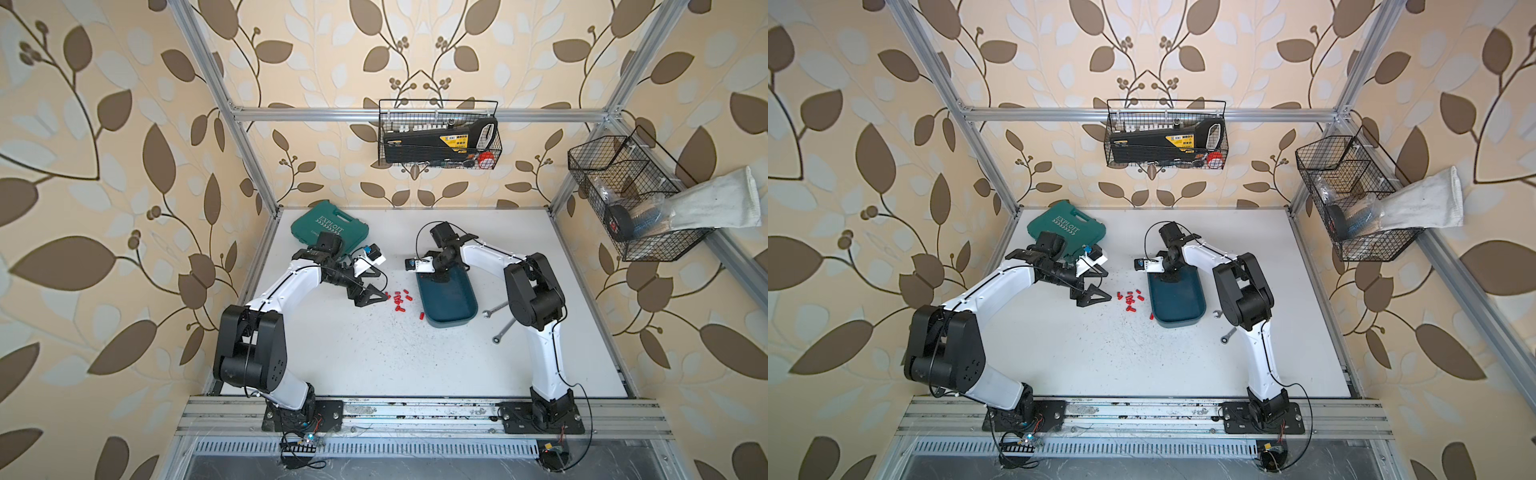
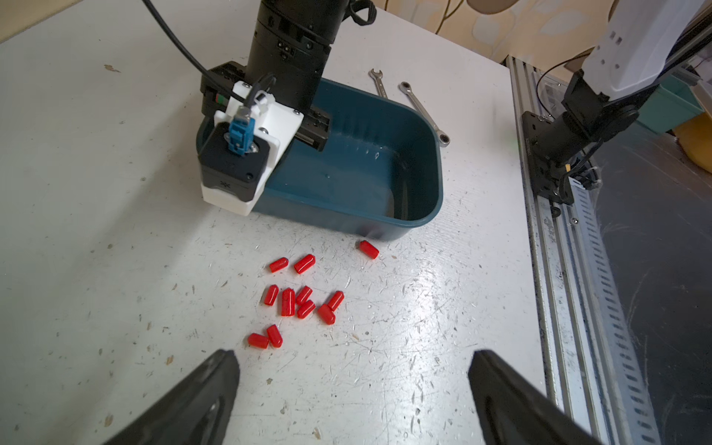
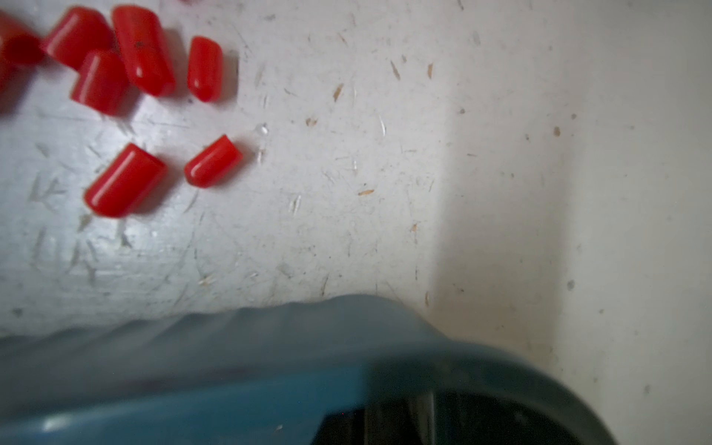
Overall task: Take the screw protection sleeves out of the storage box
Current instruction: Pick up the screw protection sleeve from the storage box, then place the screw protection sleeve at the center of the board.
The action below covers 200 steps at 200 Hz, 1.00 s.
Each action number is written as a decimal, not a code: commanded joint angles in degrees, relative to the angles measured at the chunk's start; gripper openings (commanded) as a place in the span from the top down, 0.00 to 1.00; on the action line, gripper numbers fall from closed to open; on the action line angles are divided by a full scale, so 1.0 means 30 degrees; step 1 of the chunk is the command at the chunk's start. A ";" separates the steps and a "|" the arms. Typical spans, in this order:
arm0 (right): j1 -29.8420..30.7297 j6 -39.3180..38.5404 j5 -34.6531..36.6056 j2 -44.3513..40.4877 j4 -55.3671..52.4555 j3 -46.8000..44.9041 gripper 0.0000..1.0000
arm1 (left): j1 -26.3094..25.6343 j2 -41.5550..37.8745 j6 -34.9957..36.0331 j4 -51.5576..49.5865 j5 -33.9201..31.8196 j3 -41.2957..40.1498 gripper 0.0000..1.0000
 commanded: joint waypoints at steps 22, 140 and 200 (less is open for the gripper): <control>-0.0182 0.1038 -0.0159 -0.0388 -0.1445 -0.0734 1.00 | 0.0122 -0.1055 0.0678 -0.0493 -0.0082 -0.0002 0.01; -0.0675 0.6226 -0.4348 -0.6761 -0.4168 -0.2799 1.00 | 0.1502 -0.1566 0.1326 -0.1048 0.0505 -0.0140 0.01; 0.3167 1.0756 -0.3249 -0.7229 -0.2957 -0.3541 1.00 | 0.3428 -0.1709 0.2047 -0.1539 0.1137 -0.0275 0.01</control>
